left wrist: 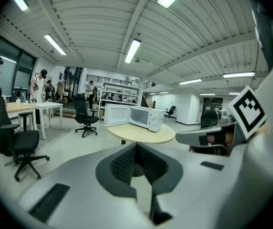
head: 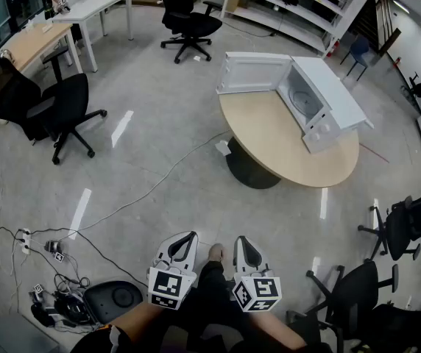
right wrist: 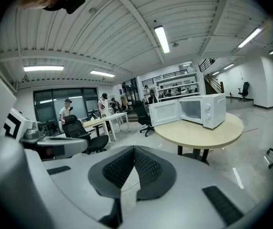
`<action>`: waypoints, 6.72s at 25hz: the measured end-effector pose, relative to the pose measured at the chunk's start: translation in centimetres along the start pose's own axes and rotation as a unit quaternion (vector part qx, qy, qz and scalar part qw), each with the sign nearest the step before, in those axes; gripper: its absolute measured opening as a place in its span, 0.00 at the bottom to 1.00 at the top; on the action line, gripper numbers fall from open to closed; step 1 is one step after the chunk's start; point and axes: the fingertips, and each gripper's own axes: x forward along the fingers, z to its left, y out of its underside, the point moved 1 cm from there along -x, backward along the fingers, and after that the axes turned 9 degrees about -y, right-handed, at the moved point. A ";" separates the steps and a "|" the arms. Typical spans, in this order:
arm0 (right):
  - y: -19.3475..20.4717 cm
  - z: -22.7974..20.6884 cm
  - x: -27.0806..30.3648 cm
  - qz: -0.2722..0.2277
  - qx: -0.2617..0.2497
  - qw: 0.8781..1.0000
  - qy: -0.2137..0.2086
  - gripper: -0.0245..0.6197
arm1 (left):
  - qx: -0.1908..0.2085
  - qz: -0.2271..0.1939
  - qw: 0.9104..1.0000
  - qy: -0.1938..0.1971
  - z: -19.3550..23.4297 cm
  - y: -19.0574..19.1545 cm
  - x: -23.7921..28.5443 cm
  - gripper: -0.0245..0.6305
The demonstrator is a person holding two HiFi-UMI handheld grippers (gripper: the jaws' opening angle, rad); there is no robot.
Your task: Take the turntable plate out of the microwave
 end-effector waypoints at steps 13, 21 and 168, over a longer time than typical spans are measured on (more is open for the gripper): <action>-6.0 -8.9 2.8 -0.031 0.000 1.000 0.006 0.06 | -0.002 -0.014 1.000 0.006 -3.7 -6.4 9.0 0.11; -9.2 -13.9 4.9 -0.051 -0.005 0.998 -0.023 0.06 | 0.005 -0.004 1.000 -0.024 -5.7 -8.7 13.9 0.11; -25.6 -47.5 33.7 -0.094 0.101 0.958 0.250 0.06 | 0.094 0.078 0.955 0.272 -4.7 -25.8 66.1 0.11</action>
